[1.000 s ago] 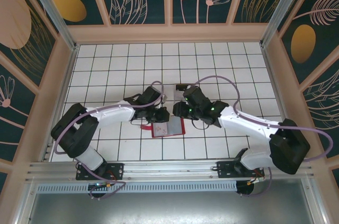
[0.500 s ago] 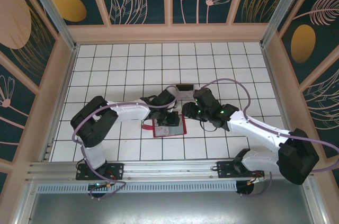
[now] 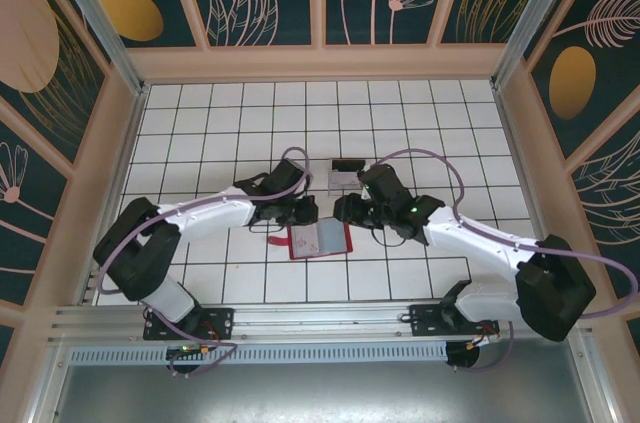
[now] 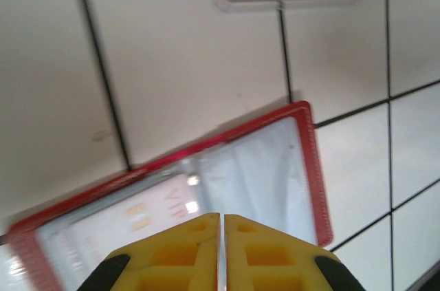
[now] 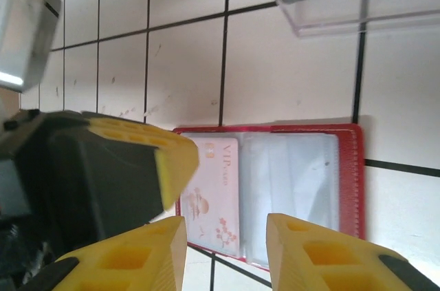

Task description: Take the credit cards out of the card holder

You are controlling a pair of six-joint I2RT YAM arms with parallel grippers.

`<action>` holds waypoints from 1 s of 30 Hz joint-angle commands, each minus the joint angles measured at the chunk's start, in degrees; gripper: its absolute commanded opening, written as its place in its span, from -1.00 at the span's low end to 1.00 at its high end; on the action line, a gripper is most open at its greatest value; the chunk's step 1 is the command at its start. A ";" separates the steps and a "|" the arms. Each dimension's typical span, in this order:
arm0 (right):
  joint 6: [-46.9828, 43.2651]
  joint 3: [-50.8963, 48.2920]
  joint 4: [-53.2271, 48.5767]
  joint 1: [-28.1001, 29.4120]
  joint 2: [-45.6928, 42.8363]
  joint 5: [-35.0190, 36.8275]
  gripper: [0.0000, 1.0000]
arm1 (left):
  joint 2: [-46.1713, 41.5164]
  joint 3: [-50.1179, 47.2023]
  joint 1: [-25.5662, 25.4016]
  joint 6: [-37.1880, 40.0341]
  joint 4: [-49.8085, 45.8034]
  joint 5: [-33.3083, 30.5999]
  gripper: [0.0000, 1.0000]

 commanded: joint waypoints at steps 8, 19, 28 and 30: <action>-2.62 4.34 6.02 1.05 10.75 -11.64 -0.39 | -6.29 -7.87 1.27 -1.60 -2.64 -2.88 -0.68; -2.66 8.23 7.14 2.13 19.49 -14.65 -0.52 | -7.22 -11.50 1.23 -2.47 -1.14 -1.07 -0.49; -2.29 9.23 7.44 2.99 23.71 -14.70 -0.59 | -4.75 -10.99 1.25 -2.04 -1.75 -1.25 -0.47; -2.43 9.26 7.00 2.97 24.09 -14.22 -0.60 | -4.11 -10.47 1.28 -1.91 -1.99 -1.16 -0.46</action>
